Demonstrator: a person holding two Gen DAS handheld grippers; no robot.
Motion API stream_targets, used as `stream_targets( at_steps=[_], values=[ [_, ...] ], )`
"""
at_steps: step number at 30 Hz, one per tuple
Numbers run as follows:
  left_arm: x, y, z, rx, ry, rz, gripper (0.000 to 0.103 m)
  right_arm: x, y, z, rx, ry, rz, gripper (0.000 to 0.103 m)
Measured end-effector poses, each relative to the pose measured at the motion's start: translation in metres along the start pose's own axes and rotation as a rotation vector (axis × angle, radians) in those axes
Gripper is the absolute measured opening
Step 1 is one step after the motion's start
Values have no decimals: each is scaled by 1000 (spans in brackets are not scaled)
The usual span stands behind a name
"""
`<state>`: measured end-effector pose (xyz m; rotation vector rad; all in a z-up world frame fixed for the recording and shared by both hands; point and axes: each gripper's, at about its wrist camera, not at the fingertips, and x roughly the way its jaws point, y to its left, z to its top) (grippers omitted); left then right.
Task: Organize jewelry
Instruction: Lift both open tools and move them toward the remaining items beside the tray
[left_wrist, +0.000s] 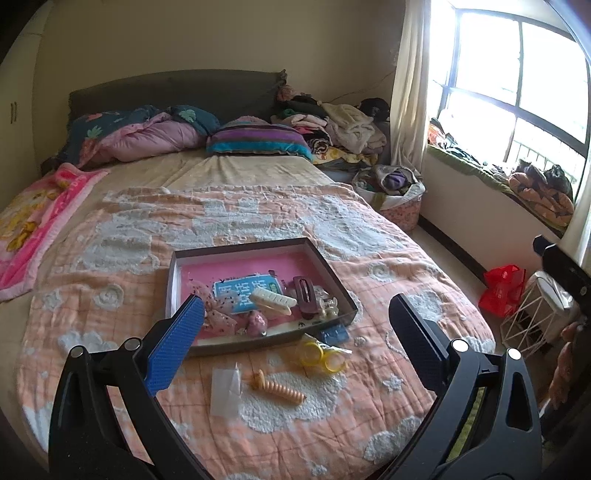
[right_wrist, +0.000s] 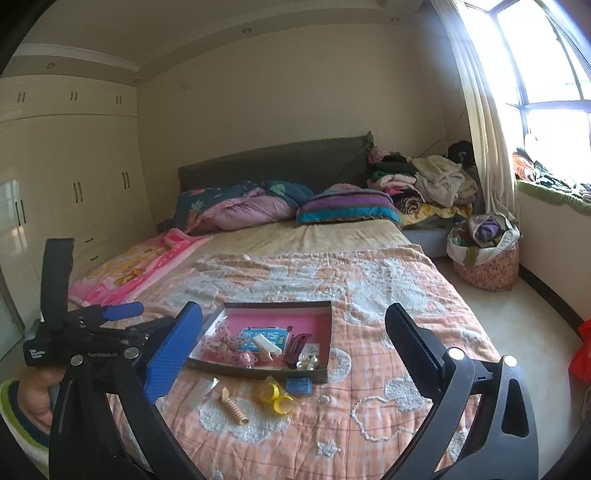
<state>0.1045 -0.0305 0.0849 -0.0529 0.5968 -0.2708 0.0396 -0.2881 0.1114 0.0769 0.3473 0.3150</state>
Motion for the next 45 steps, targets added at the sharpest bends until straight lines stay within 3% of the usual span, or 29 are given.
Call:
stream_targets(
  at_steps=[8, 20, 45],
  values=[
    [-13, -14, -11, 35, -1, -8, 93, -21, -1, -3, 4, -11, 21, 99],
    [-12, -24, -37, 65, 20, 23, 93, -19, -5, -18, -5, 36, 34, 99],
    [34, -7, -103, 58, 181, 54, 94, 37, -14, -83, -5, 256, 17, 99]
  ],
)
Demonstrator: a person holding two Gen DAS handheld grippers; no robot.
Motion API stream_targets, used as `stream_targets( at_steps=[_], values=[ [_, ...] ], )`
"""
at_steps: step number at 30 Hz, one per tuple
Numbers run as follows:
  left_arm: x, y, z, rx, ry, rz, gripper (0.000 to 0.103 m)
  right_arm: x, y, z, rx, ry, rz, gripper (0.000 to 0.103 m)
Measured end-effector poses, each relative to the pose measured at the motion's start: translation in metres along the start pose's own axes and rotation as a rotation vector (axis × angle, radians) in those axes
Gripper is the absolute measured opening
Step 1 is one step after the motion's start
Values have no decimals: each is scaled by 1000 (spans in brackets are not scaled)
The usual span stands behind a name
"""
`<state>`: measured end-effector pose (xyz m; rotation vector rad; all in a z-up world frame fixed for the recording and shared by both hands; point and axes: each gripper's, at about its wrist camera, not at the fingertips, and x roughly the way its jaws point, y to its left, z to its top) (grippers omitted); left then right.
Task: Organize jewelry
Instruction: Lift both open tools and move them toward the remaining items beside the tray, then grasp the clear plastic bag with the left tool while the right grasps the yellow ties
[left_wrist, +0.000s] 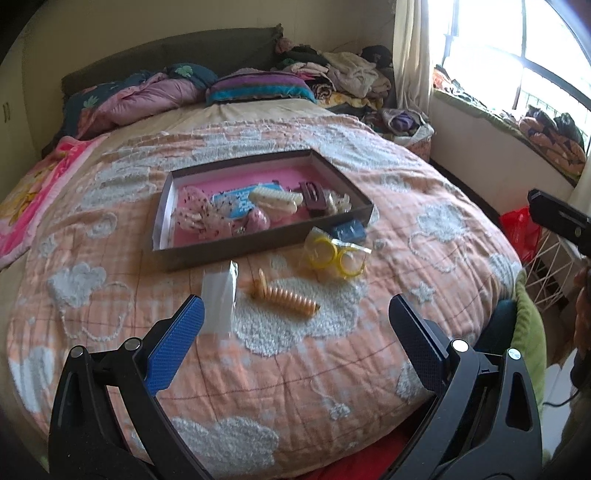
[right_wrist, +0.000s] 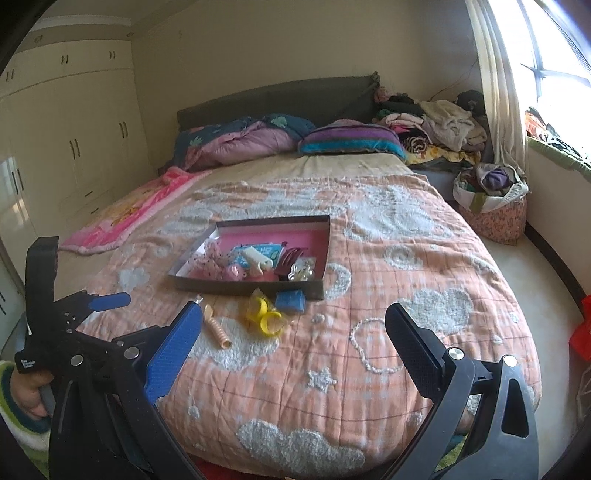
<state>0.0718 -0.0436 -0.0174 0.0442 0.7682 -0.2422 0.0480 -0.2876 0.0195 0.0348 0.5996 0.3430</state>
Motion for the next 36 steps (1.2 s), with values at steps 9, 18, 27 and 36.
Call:
stream_targets(
  at_steps=[9, 18, 27, 36],
  values=[
    [15, 22, -21, -27, 55, 42, 93, 23, 0, -8, 13, 57, 24, 99],
    [30, 53, -30, -83, 90, 68, 93, 51, 14, -15, -20, 117, 42, 99],
    [46, 81, -32, -143, 109, 98, 93, 78, 20, -21, -36, 172, 60, 99],
    [68, 93, -31, -186, 141, 86, 93, 108, 21, -28, -44, 221, 64, 99]
  ],
)
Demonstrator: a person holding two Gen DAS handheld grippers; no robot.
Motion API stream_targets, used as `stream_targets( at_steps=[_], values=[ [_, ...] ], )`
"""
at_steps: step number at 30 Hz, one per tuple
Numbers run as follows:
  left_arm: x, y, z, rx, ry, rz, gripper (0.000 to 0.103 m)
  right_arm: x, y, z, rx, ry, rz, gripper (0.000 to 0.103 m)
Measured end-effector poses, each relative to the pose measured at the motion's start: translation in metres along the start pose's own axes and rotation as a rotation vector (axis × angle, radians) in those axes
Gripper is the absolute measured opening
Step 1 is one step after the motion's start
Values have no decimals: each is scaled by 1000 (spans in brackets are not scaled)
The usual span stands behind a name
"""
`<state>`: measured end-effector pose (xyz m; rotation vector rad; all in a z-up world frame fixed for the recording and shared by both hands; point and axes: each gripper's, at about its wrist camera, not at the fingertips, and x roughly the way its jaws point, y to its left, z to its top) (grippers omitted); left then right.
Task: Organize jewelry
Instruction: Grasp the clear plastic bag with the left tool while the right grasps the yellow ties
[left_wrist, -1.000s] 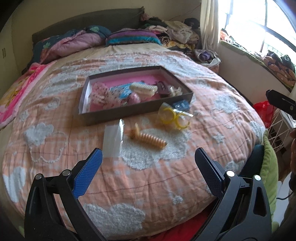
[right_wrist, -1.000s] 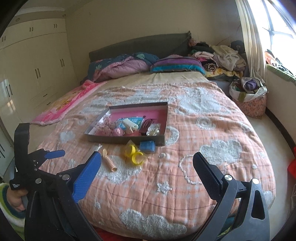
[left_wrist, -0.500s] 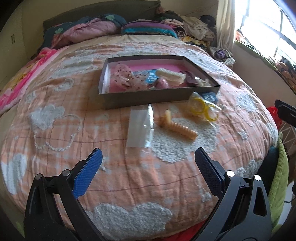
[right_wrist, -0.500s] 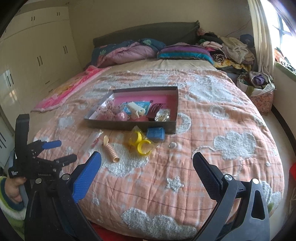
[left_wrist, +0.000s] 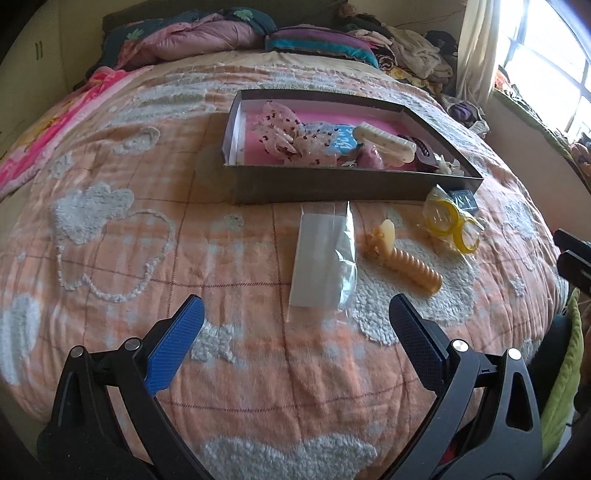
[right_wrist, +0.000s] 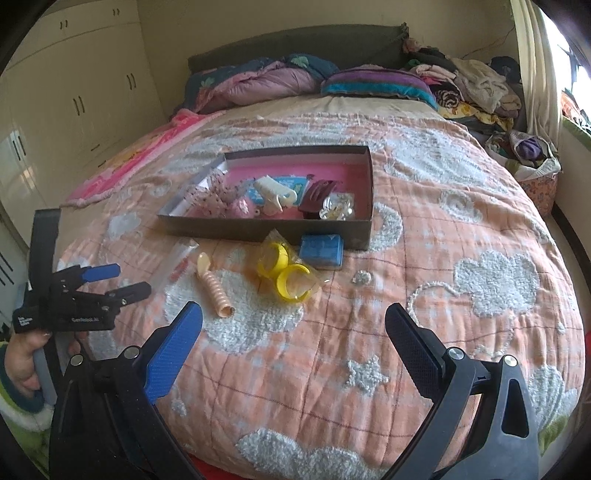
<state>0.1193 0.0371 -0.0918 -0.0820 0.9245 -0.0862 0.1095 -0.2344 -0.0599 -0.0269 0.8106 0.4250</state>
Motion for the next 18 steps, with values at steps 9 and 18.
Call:
stream_targets(
  at_steps=[9, 18],
  values=[
    [29, -1, 9, 1, 27, -56, 92, 42, -2, 6, -21, 61, -10, 99],
    [42, -7, 12, 53, 20, -18, 49, 99, -15, 15, 54, 121, 28, 96]
  ],
)
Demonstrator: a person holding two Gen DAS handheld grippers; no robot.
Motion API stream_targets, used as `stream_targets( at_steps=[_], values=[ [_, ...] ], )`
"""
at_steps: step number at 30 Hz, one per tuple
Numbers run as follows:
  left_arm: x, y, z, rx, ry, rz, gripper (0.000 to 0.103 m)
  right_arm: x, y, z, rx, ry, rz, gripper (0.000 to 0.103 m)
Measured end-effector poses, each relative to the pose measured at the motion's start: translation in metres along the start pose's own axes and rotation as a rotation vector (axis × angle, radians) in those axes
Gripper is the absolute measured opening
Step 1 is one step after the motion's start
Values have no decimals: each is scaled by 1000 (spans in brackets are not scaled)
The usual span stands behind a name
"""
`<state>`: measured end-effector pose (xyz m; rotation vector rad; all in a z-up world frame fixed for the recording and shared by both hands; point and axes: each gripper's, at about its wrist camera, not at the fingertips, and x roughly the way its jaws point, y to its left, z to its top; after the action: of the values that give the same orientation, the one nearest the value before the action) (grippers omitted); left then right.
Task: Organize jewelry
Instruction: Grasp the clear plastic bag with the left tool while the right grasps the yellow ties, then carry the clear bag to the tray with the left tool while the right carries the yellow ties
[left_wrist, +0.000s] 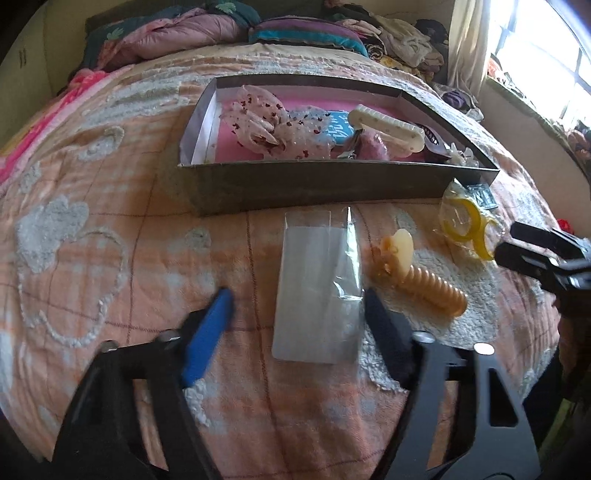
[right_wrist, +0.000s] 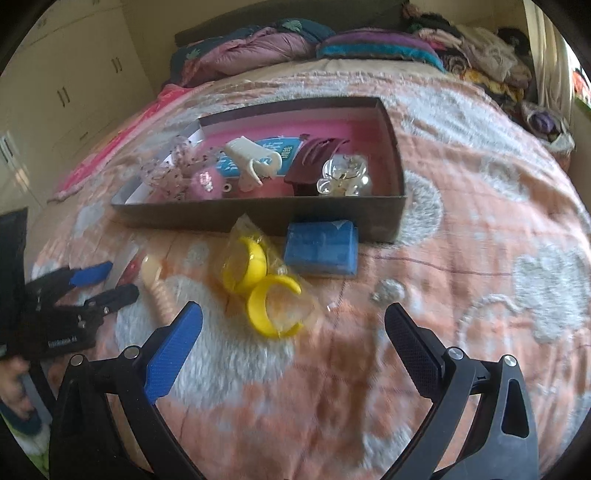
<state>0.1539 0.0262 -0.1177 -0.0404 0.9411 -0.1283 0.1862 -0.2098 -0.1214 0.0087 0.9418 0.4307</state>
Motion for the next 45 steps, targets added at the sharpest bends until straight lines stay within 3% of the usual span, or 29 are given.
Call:
stream_targets(
  at_steps=[1, 2, 4, 5, 7, 12, 21, 33, 39, 45],
  values=[
    [-1, 0, 0, 6, -2, -1, 45, 5, -1, 1, 16, 6, 12, 84],
    [-2, 0, 0, 10, -5, -11, 34, 11, -1, 2, 26, 19, 23, 74],
    [-4, 0, 0, 16, -9, -21, 32, 16, 3, 2, 25, 13, 12, 67],
    [-5, 0, -1, 18, -9, -25, 32, 15, 5, 1, 21, 4, 18, 54],
    [-9, 1, -1, 6, -13, -41, 31, 13, 9, 1, 17, -4, 49, 40],
    [-25, -2, 2, -9, -41, -78, 31, -11, 13, -5, 23, -42, 99, 23],
    [-54, -26, 23, 24, -123, -116, 31, -77, 3, -14, 53, -168, 95, 20],
    [-91, -92, 60, 131, -239, -178, 31, -176, -30, -23, 118, -349, 15, 20],
    [-101, -110, 73, 163, -279, -212, 31, -212, -40, -26, 135, -420, -28, 19],
    [-106, -116, 87, 185, -302, -194, 31, -231, -42, -23, 139, -480, -25, 19]
  ],
)
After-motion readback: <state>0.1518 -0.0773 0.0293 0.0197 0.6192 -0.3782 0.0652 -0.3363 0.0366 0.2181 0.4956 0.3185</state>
